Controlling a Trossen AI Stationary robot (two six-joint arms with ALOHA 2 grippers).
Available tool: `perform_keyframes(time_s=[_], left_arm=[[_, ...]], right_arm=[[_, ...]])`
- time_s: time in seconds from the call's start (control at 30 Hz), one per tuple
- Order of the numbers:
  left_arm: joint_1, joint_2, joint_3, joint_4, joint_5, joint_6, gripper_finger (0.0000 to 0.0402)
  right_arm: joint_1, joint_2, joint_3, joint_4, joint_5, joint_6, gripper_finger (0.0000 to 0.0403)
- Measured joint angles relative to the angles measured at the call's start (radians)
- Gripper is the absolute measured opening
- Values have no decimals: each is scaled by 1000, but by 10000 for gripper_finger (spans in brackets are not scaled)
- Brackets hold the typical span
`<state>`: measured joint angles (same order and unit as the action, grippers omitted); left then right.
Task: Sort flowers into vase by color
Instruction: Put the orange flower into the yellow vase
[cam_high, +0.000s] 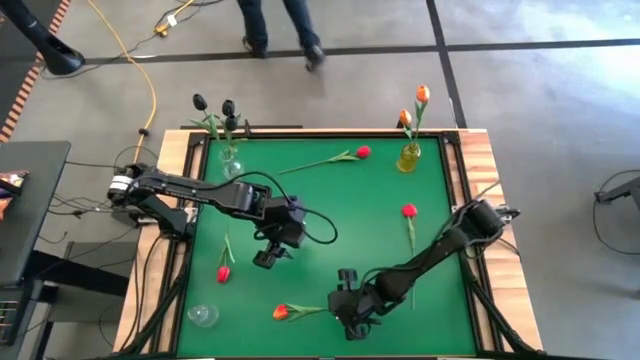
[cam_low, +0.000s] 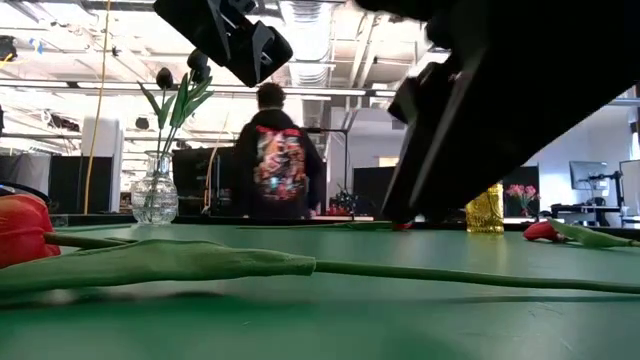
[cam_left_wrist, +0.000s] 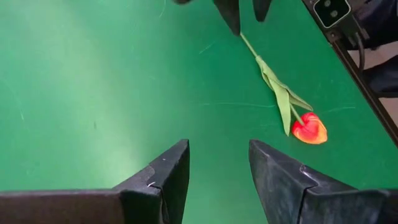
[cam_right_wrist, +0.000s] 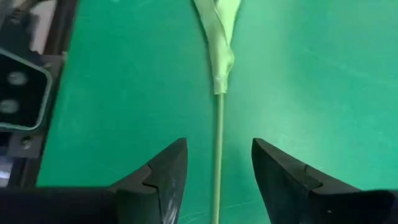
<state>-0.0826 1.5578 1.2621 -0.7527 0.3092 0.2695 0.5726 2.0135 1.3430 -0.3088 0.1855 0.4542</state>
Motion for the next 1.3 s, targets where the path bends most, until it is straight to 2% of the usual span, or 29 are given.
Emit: perform_keyframes(time_s=[0.43,0.53,0.63,0.8,0.87,1.13,1.2,1.3], left_arm=[[1,0,-6,14,-20,-25,153],[1,0,-6,23,-27,-34,153],[3,0,-6,37,-28,-44,153],[14,0,-6,53,-24,-46,153],[21,0,-6,55,-12,-47,153],[39,0,-7,57,28,-47,153],[39,-2,-7,63,28,-46,153],[39,-14,-7,76,27,-46,153]], right_arm=[[13,70,-4,32,-9,52,198],[27,91,-1,35,-5,74,184],[40,93,-1,18,1,78,141],[46,76,-2,-33,4,136,27],[42,66,-3,-41,5,144,19],[37,-69,-10,-213,158,263,18],[36,-128,-11,-261,231,308,18],[46,-235,-81,-247,346,378,18]])
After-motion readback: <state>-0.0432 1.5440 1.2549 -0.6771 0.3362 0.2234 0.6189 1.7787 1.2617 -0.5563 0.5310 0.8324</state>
